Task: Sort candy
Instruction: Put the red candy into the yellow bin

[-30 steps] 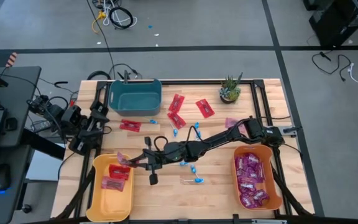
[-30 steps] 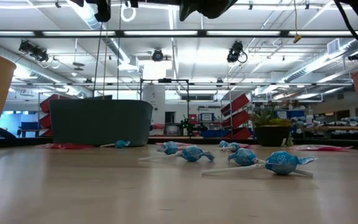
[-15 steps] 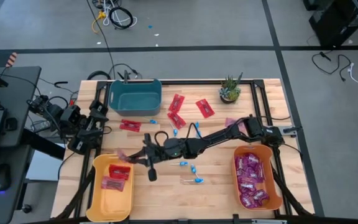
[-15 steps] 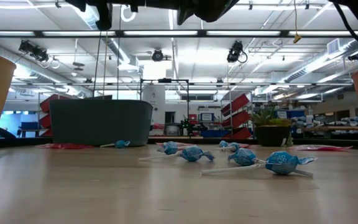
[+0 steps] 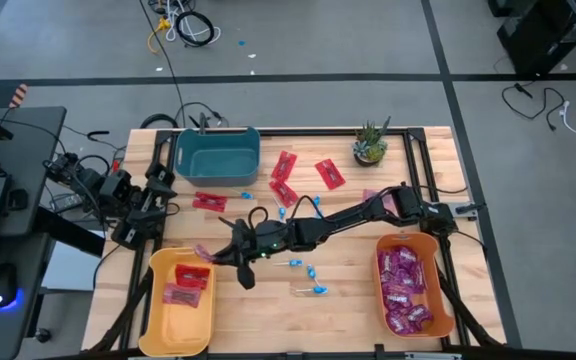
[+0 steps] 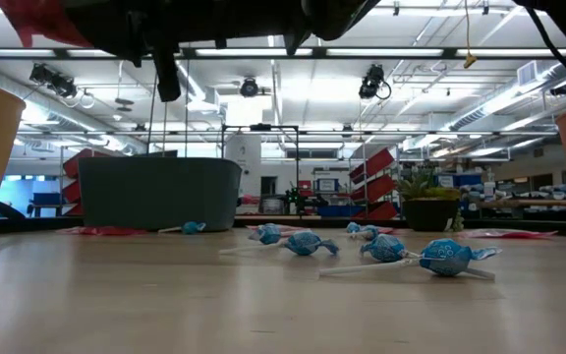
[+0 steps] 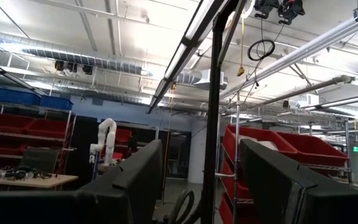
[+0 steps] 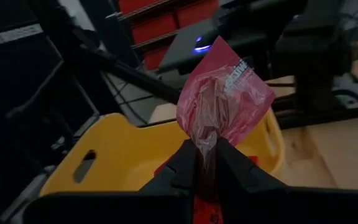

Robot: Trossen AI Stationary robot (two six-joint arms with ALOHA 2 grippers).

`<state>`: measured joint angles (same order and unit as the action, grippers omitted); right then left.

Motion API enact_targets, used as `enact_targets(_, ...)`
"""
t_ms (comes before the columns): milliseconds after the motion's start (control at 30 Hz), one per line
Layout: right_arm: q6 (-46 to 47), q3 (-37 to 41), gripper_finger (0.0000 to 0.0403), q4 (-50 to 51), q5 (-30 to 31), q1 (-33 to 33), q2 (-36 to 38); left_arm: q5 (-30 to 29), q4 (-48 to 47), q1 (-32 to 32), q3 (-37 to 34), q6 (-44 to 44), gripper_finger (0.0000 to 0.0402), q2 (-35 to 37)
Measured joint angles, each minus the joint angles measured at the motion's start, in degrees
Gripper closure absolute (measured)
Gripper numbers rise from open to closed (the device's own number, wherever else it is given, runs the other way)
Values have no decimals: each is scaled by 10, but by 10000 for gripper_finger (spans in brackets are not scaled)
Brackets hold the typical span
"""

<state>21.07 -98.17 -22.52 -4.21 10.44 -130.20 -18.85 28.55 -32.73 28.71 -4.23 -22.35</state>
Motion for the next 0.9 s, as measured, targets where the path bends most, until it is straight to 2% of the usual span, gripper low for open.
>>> enact_targets(333,42,0,364,-29,11,6,-30,0,-4,0,0,0,183,-1)
enact_targets(567,-75,0,364,-53,9,10,-29,0,-9,0,0,0,183,-1)
enact_targets(767,-176,0,364,-8,-9,10,-29,0,-15,0,0,0,183,-1)
enact_targets(900,-204,0,364,0,-5,10,-29,0,-16,0,0,0,183,-1)
